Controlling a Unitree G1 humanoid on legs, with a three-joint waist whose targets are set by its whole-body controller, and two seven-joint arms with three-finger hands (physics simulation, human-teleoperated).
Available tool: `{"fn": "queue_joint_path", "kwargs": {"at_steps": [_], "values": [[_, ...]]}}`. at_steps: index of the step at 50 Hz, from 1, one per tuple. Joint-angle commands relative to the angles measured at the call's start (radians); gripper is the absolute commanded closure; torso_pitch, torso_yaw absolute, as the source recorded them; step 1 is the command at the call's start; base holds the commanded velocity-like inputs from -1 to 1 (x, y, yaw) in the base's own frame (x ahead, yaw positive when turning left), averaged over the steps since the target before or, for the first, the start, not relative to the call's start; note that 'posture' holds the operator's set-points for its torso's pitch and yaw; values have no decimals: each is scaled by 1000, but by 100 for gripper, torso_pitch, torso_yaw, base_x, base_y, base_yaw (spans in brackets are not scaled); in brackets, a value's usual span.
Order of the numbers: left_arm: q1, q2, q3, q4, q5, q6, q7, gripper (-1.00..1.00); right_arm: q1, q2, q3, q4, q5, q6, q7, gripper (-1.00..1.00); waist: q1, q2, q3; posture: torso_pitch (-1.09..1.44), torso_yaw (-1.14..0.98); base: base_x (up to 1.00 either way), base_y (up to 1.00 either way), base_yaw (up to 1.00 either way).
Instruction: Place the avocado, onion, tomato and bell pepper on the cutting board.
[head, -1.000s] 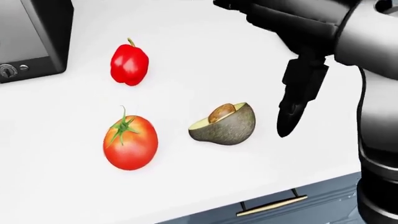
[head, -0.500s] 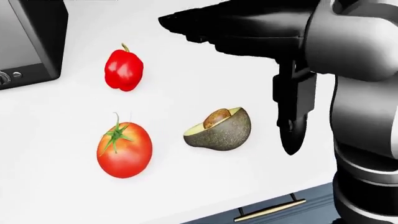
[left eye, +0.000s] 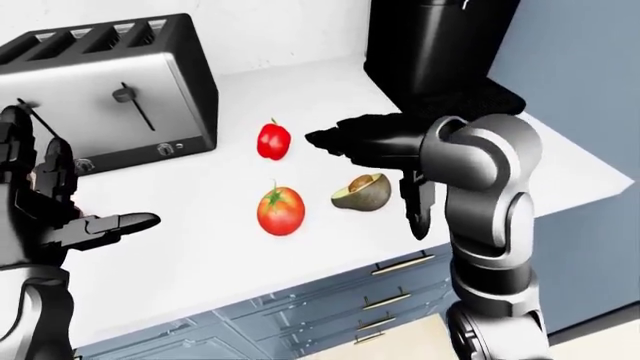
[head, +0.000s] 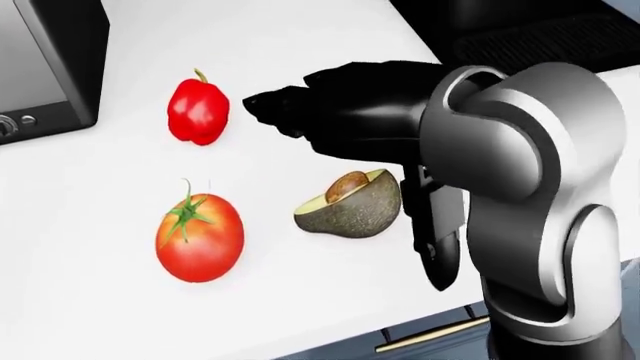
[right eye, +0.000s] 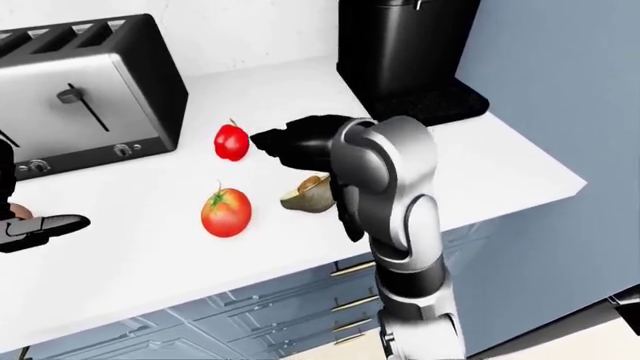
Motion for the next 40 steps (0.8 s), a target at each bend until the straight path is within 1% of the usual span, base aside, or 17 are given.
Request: {"fn": "queue_joint_path", "kwargs": {"at_steps": [1,16,19,31,32,33,34,37,39,40], "values": [[-16,18,14,-32,-1,-34,-1,-100,-31,9,-3,-23,-12,-15,-19,-100,0,6,-23,0,0,0,0,0],[-9,15,21,-33,-3,-36,-5,-100,-9,38,12,49,-53,-98,-62,-100,-1,9,-26,0,0,0,0,0],[-10,17,21,-30,-3,-36,-5,-100,-22,45,13,76,-60,-104,-74,-100,-1,9,-27,0,0,0,0,0],[-9,19,25,-26,-6,-39,-6,-100,-36,37,10,152,-72,-151,-114,-100,0,10,-28,0,0,0,0,0],[-9,18,25,-26,-6,-39,-6,-100,-37,37,11,157,-72,-154,-117,-70,0,10,-28,0,0,0,0,0],[-9,19,25,-26,-7,-39,-6,-100,-38,36,11,159,-72,-157,-114,-56,0,9,-28,0,0,0,0,0],[-8,18,25,-25,-7,-40,-6,-100,-38,36,11,162,-73,-159,-115,-33,0,9,-28,0,0,0,0,0],[-6,17,28,-27,-8,-41,-7,-100,-36,36,12,169,-77,-168,-114,-31,0,9,-28,0,0,0,0,0],[-5,16,27,-26,-7,-43,-6,-100,-33,41,15,168,-81,-170,-111,-15,0,9,-28,0,0,0,0,0],[-6,17,27,-24,-7,-43,-7,-100,-27,41,17,166,-81,-175,-105,-2,0,9,-28,0,0,0,0,0]]}}
